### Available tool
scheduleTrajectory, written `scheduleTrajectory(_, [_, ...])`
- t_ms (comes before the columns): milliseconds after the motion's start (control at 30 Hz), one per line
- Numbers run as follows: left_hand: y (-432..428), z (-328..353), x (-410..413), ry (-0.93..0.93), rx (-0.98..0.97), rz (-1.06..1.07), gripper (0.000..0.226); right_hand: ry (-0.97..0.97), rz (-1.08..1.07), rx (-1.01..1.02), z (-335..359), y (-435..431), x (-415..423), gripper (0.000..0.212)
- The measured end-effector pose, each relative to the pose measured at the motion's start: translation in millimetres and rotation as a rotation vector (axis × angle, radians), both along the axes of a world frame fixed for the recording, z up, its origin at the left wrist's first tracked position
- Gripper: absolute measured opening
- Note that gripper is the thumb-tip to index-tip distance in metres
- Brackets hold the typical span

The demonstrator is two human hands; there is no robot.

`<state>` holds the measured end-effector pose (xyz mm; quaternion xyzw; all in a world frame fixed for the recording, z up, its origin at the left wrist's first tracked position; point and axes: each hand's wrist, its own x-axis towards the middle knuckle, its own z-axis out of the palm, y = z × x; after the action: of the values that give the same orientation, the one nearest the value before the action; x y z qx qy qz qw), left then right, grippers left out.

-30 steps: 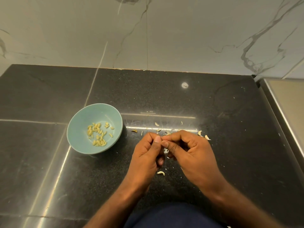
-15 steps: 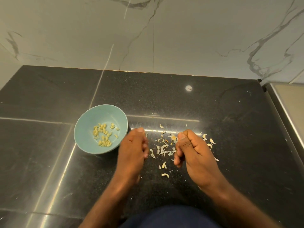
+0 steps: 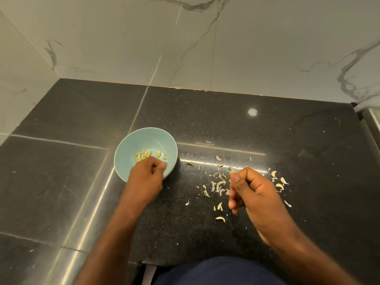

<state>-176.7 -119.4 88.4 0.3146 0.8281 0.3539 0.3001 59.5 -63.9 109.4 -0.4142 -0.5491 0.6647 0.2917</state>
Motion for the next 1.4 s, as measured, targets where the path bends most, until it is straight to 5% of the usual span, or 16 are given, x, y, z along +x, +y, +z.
scheduleTrajectory(133, [-8.9,19.9,65.6,-0.282,0.263,-0.302,0.015,0.028,0.023,-0.050,0.1,-2.0,-0.7,0.025])
scheduleTrajectory(267, [-8.6,12.0,100.8,-0.292,0.406,-0.397,0.010,-0.004,0.070,-0.064,-0.3,-0.6,2.9,0.028])
scheduleTrajectory(500, [-6.5,12.8,97.6,-0.294,0.378,-0.505,0.008,-0.130,0.205,0.009,-1.3,5.7,16.4,0.032])
scheduleTrajectory(700, [-8.6,17.7,94.6,-0.427,0.363,-0.617,0.011,-0.145,0.254,0.299,-0.2,8.4,20.4,0.030])
scheduleTrajectory(867, [-6.5,20.7,96.6,-0.565,0.461,-0.520,0.014,-0.070,0.054,0.285,1.2,7.0,12.3,0.030])
scheduleTrajectory(967, [-3.9,19.1,96.0,-0.533,0.466,-0.443,0.019,-0.036,-0.084,0.273,1.7,13.8,12.3,0.012])
scheduleTrajectory(1100, [-6.5,12.1,86.7,-0.415,0.465,-0.391,0.018,-0.092,-0.105,0.236,-0.6,21.7,14.4,0.048])
scheduleTrajectory(1300, [-0.8,5.8,46.4,-0.122,0.428,-0.079,0.030,-0.147,-0.122,0.134,-11.1,16.1,11.4,0.031])
scheduleTrajectory(1400, [2.9,-0.7,9.8,0.056,0.330,0.055,0.014,-0.169,-0.089,0.087,-20.0,9.6,10.4,0.026])
